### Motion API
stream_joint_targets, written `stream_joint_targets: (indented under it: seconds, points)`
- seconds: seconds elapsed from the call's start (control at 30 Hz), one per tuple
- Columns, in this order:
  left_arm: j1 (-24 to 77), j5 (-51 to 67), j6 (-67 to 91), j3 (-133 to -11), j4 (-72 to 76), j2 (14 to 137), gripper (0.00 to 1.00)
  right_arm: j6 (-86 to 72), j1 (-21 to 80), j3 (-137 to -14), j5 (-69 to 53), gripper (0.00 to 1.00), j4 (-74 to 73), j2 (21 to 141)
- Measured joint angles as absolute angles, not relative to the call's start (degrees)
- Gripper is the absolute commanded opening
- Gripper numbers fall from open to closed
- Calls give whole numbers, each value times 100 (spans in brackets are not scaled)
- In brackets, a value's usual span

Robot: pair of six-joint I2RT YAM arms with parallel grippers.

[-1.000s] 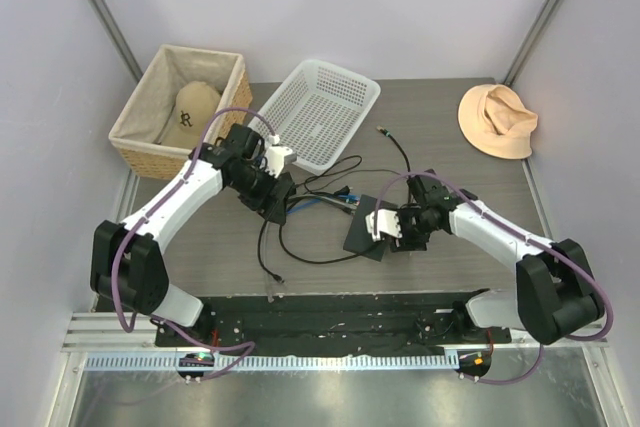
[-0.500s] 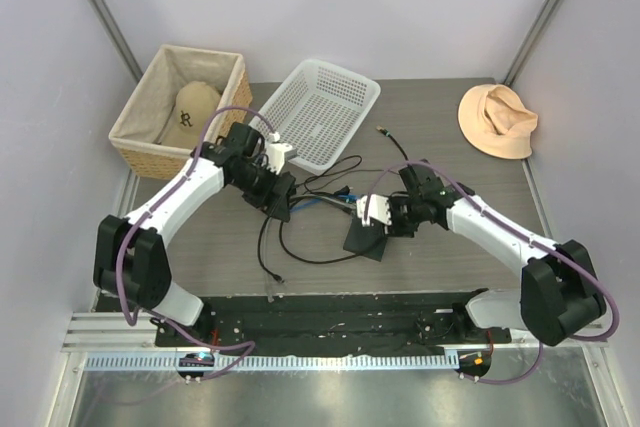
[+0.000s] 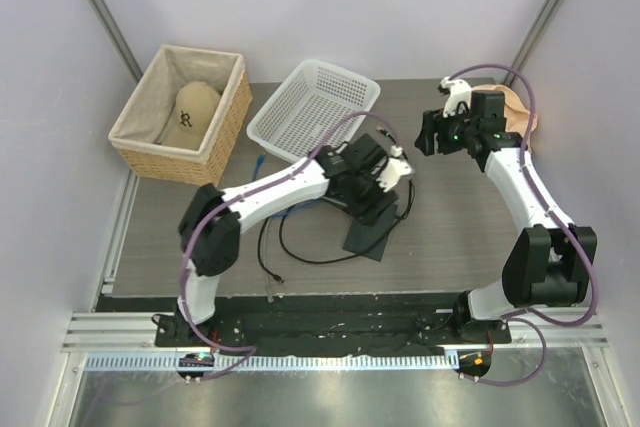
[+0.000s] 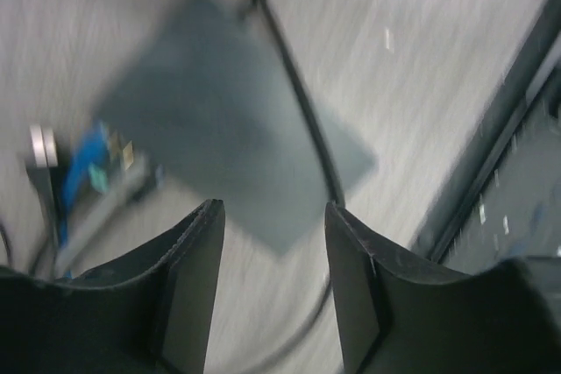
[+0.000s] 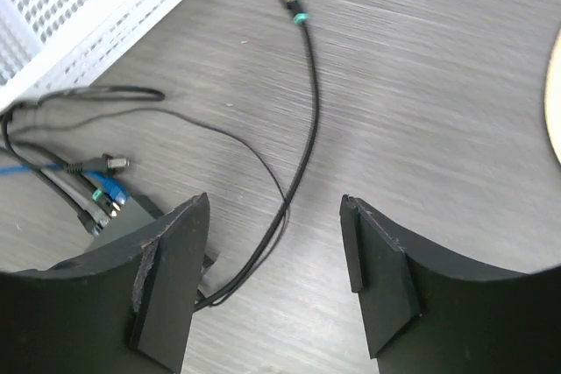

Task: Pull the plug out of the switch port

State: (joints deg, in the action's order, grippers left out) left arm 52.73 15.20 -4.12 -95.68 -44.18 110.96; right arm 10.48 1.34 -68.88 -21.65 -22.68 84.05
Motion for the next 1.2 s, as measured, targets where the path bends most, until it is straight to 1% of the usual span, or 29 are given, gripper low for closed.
stream_joint_targets:
  seconds: [0.07, 0.17, 0.33, 0.4, 0.7, 0.73, 0.83, 0.87, 0.9, 0.93, 1.1, 1.2]
  points:
    - [5461, 1337, -292, -10195, -4311, 11611, 52, 694, -40, -6853, -2073, 70, -2279, 8241]
    - [5638, 1044, -191, -10495, -4248, 12042, 51, 381, -185, -6702, -2008, 70, -2279, 7988]
    - [5800, 703, -102, -10427, -4305, 12381, 51, 60, -298, -6392, -1968, 70, -2357, 7717]
    - [5830, 705, -27, -10328, -4324, 12381, 52, -14, -314, -6357, -1957, 70, -2401, 7714]
    - [5953, 1232, 239, -10121, -4305, 12381, 52, -137, -353, -6278, -1959, 71, -2392, 7714]
    - [5977, 1251, 257, -10119, -4303, 12381, 51, -143, -357, -6263, -1959, 71, -2392, 7714]
    - [6055, 1129, 263, -10068, -4250, 12374, 37, -154, -362, -6158, -1959, 71, -2375, 7714]
    - [6086, 1041, 259, -10036, -4202, 12368, 19, -163, -362, -6125, -1959, 71, -2364, 7714]
    - [6114, 954, 255, -9996, -4160, 12350, 6, -167, -362, -6084, -1959, 71, -2364, 7714]
    - [6141, 886, 259, -9963, -4139, 12335, 0, -169, -362, -6047, -1959, 71, -2364, 7714]
    - [6169, 902, -89, -9909, -4344, 12241, 0, -165, -370, -6020, -1959, 71, -2362, 7714]
    - [6001, 1173, -840, -9513, -4768, 11673, 0, -163, -384, -6055, -1959, 71, -2373, 7730]
